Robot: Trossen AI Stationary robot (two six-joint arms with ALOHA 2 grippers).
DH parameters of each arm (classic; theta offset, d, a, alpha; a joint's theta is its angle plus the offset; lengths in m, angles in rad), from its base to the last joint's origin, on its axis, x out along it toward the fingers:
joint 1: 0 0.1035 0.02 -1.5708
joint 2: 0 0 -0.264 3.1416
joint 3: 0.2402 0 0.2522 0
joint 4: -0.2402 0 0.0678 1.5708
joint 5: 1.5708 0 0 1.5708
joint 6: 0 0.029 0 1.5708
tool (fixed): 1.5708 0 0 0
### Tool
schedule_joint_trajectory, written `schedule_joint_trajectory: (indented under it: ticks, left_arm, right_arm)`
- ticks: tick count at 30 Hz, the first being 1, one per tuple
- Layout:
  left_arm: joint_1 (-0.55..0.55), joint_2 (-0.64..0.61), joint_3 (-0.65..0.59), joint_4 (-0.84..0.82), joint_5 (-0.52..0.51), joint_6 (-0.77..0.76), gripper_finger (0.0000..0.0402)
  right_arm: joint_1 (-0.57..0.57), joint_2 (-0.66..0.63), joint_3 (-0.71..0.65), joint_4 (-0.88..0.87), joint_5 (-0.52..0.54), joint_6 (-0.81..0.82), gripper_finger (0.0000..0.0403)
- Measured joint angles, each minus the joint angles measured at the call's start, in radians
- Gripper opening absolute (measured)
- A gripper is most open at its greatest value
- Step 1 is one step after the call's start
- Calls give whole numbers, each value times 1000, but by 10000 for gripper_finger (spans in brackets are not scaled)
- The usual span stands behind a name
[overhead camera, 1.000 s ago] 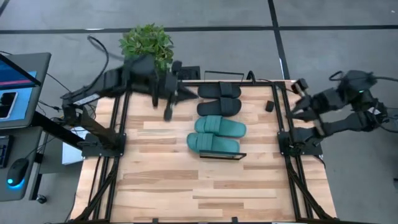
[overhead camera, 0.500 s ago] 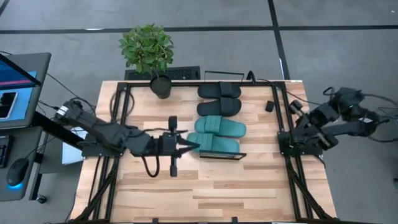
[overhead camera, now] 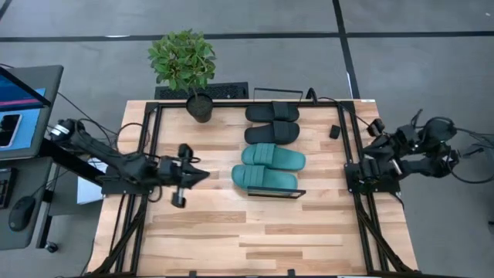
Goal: Pick and place slides into the shelf
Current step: Return to Home Position
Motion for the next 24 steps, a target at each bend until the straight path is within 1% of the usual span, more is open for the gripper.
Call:
schedule_joint_trajectory:
  ticks: [2, 4, 6, 10, 13, 15, 18, 19, 21, 24]
  left_arm:
    - [0, -77, -65, -1, -2, -16, 0]
    - [-8, -156, -119, -4, -2, -23, 0]
    - [-23, -236, -166, -8, -21, -22, 0]
    - [-71, -394, -269, -15, -104, -12, 0]
    - [-110, -502, -331, -12, -150, -12, 0]
    - [-136, -557, -365, -13, -180, -9, 0]
    - [-174, -619, -416, -20, -220, 15, 0]
    - [-185, -635, -429, -17, -238, 20, 0]
    - [-204, -664, -458, -8, -258, 31, 0]
    - [-226, -699, -459, -64, -287, 25, 0]
  right_arm:
    - [2, 2, 36, -109, 3, 51, 0]
    - [5, 14, 55, -80, -11, 86, 0]
    - [7, 12, 48, -120, -53, 98, 0]
    - [9, -3, 43, -118, -110, 99, 0]
    - [9, 0, 32, -135, -113, 123, 0]
    - [8, -2, 15, -76, -123, 127, 0]
    - [9, 0, -64, 19, -164, 129, 0]
    - [9, 1, -88, 76, -173, 128, 0]
    - [9, -2, -163, 191, -184, 132, 0]
    - [9, 1, -286, 294, -187, 159, 0]
